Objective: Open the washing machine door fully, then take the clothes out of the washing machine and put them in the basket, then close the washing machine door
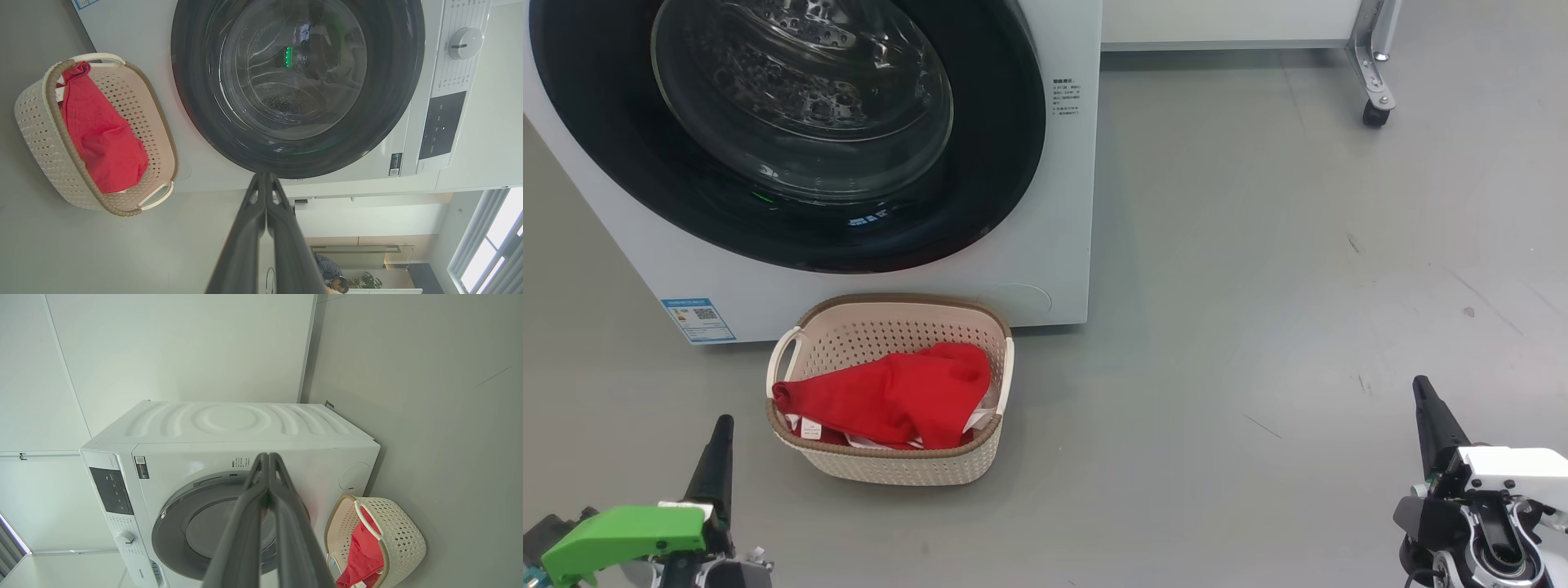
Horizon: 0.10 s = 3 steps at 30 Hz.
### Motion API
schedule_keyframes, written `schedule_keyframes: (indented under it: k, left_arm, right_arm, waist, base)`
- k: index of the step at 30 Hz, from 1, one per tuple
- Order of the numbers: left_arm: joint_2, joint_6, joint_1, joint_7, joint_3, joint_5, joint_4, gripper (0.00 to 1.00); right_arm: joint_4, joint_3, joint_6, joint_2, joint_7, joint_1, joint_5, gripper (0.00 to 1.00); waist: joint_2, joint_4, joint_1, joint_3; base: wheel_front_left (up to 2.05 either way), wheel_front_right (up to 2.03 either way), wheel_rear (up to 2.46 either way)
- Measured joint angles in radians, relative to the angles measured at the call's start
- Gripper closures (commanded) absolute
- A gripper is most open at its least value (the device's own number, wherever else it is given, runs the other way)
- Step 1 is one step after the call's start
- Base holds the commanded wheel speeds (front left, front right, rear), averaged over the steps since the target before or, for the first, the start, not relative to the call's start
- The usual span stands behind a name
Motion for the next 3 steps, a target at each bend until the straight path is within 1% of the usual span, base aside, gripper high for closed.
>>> schedule_keyframes:
  k: [3]
  left_arm:
    - [0.0,0.0,0.0,0.0,0.0,0.0,0.0,1.0]
  right_arm:
    - [0.0,0.0,0.0,0.0,0.0,0.0,0.0,1.0]
  waist:
    - [0.0,0.0,0.0,0.0]
  base:
    - [0.0,0.0,0.0]
